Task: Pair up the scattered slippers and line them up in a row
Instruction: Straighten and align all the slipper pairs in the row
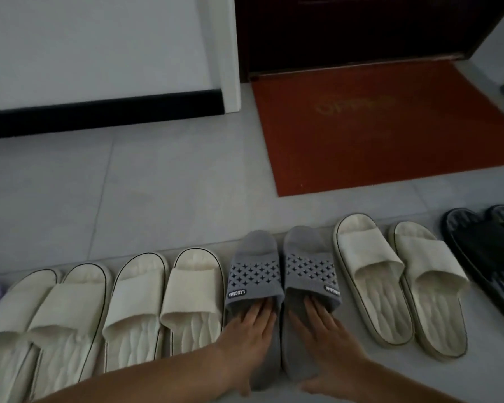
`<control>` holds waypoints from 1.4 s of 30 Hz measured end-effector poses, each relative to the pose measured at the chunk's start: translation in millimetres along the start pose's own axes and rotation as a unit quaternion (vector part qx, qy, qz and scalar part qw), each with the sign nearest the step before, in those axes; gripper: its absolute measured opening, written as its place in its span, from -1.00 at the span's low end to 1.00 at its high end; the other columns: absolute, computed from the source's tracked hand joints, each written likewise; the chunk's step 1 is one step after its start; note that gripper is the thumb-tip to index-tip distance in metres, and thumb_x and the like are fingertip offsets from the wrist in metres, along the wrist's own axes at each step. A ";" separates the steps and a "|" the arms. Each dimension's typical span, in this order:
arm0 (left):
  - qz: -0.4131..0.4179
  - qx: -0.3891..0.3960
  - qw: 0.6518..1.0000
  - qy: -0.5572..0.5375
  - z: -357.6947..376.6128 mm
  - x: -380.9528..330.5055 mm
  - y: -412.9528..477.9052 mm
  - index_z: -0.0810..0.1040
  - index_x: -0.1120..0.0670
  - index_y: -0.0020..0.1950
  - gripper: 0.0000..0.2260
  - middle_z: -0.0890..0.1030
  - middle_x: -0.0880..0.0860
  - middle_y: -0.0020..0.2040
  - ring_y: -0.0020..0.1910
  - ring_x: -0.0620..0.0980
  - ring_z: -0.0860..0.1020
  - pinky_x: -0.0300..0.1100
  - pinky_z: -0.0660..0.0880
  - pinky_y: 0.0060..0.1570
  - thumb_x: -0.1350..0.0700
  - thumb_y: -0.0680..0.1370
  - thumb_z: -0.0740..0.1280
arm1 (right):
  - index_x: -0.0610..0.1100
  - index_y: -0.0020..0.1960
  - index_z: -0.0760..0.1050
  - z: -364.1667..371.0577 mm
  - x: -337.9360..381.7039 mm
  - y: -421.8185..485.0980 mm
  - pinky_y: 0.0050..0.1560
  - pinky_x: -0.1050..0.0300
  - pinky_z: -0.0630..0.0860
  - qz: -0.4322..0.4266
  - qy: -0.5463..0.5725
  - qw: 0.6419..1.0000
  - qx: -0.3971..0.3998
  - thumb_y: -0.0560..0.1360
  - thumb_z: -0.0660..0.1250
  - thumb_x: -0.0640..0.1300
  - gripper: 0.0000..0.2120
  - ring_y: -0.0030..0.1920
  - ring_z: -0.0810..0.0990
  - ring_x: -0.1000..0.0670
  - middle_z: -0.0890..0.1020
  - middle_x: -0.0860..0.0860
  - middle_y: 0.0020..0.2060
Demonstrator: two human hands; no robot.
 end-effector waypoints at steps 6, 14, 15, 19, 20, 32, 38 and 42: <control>-0.089 -0.063 0.994 0.009 6.9 -23.1 10.0 0.71 -0.03 -0.02 -0.55 0.69 -0.05 0.01 -0.02 -0.07 0.66 -0.24 0.60 -0.20 -0.09 0.26 0.15 | -0.01 0.17 0.58 1.8 -20.6 6.4 -0.25 0.10 0.63 -0.063 -0.043 0.997 -0.008 0.25 0.25 0.15 -0.46 -0.03 0.69 -0.15 0.68 -0.23 0.01; -0.080 0.033 0.989 -0.116 37.0 -21.4 16.0 -0.11 0.28 0.51 0.11 -0.13 0.24 0.55 0.52 0.21 -0.10 0.10 -0.09 0.44 -0.08 0.25 0.53 | 0.03 0.22 0.54 23.3 -43.2 1.9 -0.18 0.05 0.62 -0.133 -0.072 0.989 -0.003 0.18 0.18 0.21 -0.34 0.10 0.64 -0.16 0.63 -0.21 0.13; -0.080 0.049 0.987 -0.131 38.7 -21.9 16.4 -0.24 0.25 0.50 0.20 -0.27 0.21 0.53 0.51 0.21 -0.23 0.09 -0.24 0.40 -0.08 0.24 0.56 | 0.04 0.22 0.55 21.9 -43.6 0.0 -0.18 0.06 0.62 -0.135 -0.070 0.988 -0.016 0.22 0.19 0.16 -0.40 0.09 0.65 -0.16 0.64 -0.20 0.12; -0.072 0.021 0.992 -0.106 37.5 -21.3 17.2 -0.29 0.24 0.49 0.23 -0.31 0.20 0.52 0.50 0.19 -0.27 0.07 -0.30 0.40 -0.07 0.22 0.57 | 0.08 0.14 0.61 20.0 -37.2 -7.1 -0.26 0.10 0.62 -0.149 -0.057 0.984 -0.078 0.32 0.10 -0.07 -0.53 0.03 0.68 -0.13 0.68 -0.17 0.04; -0.067 0.019 0.993 -0.098 36.9 -20.8 16.4 -0.29 0.23 0.50 0.22 -0.30 0.20 0.52 0.50 0.19 -0.26 0.10 -0.25 0.43 -0.06 0.22 0.57 | 0.09 0.12 0.62 19.6 -36.5 -9.0 -0.28 0.12 0.62 -0.144 -0.053 0.985 -0.082 0.32 0.09 -0.08 -0.53 0.02 0.68 -0.12 0.69 -0.16 0.03; -0.038 0.054 0.994 -0.088 37.7 -25.6 9.5 -0.26 0.23 0.51 0.12 -0.27 0.18 0.54 0.51 0.19 -0.20 0.17 -0.10 0.45 0.01 0.31 0.53 | 0.12 0.16 0.59 18.0 -33.5 -17.5 -0.24 0.14 0.63 -0.143 -0.082 0.984 -0.064 0.28 0.18 0.06 -0.53 0.02 0.68 -0.08 0.68 -0.13 0.05; -0.026 -0.082 0.992 -0.091 15.0 -20.2 3.3 0.31 0.17 0.44 -0.18 0.32 0.11 0.46 0.41 0.07 0.31 -0.03 0.39 0.30 -0.22 0.32 0.41 | 0.05 -0.02 0.64 1.4 -42.2 -19.1 -0.29 0.22 0.61 -0.138 -0.017 0.985 -0.104 -0.03 0.45 0.33 -0.35 -0.14 0.70 0.00 0.70 0.01 -0.06; -0.010 -0.289 0.947 -0.139 -16.2 6.8 1.0 0.49 0.03 0.10 -0.46 0.52 -0.01 0.09 0.07 -0.03 0.49 -0.20 0.54 0.01 -0.26 0.27 0.43 | 0.04 -0.02 0.41 -38.2 -74.6 -16.3 -0.27 0.14 0.49 0.016 0.132 0.972 -0.196 0.19 0.43 0.28 -0.51 -0.18 0.58 0.02 0.46 0.13 -0.14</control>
Point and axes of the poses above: each hand's wrist, its own y-axis towards the middle knuckle, its own z-axis out of the palm, x = y × z, the point moved 4 cm from there along y, towards the middle knuckle
